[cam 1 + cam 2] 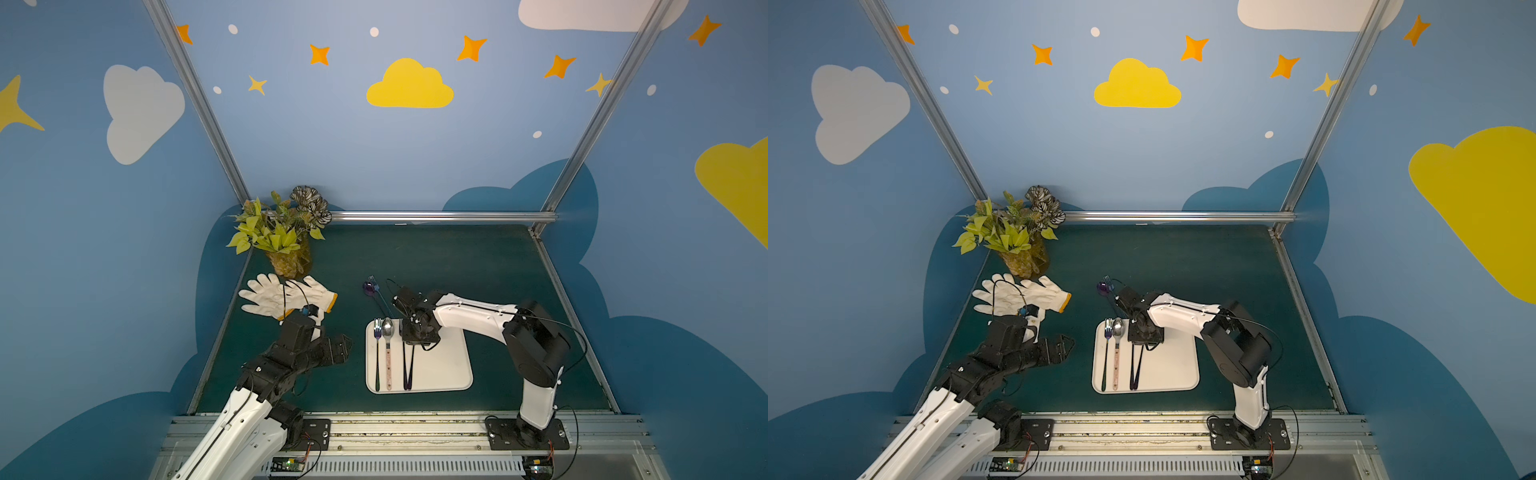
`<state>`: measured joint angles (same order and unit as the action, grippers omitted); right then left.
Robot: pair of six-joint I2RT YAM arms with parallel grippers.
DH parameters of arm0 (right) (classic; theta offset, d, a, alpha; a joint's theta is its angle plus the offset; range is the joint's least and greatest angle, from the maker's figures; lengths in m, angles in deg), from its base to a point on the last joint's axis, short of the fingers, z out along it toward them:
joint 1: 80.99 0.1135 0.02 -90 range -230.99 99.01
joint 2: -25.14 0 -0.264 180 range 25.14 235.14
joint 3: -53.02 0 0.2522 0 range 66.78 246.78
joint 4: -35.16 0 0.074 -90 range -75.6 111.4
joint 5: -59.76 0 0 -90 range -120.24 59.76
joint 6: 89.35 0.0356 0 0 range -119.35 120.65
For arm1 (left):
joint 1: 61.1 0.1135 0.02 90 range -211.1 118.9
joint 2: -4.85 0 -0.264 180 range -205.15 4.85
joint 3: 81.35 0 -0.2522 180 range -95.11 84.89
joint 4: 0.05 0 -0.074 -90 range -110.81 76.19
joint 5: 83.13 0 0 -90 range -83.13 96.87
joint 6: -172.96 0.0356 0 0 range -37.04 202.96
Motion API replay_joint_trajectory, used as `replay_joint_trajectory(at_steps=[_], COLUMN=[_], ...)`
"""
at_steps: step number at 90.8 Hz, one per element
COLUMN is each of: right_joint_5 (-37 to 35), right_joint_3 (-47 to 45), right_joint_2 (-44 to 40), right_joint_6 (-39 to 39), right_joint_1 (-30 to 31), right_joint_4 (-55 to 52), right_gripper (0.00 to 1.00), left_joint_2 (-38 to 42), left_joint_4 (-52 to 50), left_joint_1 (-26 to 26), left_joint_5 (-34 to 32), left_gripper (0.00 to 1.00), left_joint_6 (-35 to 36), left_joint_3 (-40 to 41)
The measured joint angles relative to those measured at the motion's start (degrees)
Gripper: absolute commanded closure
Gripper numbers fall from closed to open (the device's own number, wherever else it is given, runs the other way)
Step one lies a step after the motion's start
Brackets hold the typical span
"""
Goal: Set the spoon and fork side by side
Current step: Pick up the spoon from the tray.
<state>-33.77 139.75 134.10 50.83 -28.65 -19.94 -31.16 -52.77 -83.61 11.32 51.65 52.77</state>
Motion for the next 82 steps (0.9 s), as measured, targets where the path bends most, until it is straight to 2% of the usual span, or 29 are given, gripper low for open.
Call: replay_joint_trajectory(at_steps=[12,29,52,66,82], right_joint_5=[0.15,1.40,3.21,4.85,9.29], right_joint_3=[0.00,-0.46,-3.04,-7.28,-12.00], right_joint_2=[0.02,-0.07,-2.62,-8.50,-17.35], right_joint_6=[0.07,0.33,0.09,-1.05,-2.84], right_joint_1=[-0.24,-0.96,-2.69,-4.94,-7.65], right_joint_4=[-0.02,1.09,3.04,4.35,8.11], right_gripper=[0.87,1.00,1.00,1.00,1.00], left_joint_2=[0.00,0.00,0.00,-0.50,-1.81], left_joint_4=[0.00,-0.02,-0.02,1.60,10.14], left_joint_1=[0.00,0.00,0.00,-0.02,-2.21], left_joint_5=[0.00,0.04,2.16,7.82,16.98], left_gripper=[0.00,0.00,0.00,0.00,0.02], left_joint_6=[0.00,0.00,0.02,0.02,-0.98], left_joint_3=[0.00,0.00,-0.02,-0.15,0.83])
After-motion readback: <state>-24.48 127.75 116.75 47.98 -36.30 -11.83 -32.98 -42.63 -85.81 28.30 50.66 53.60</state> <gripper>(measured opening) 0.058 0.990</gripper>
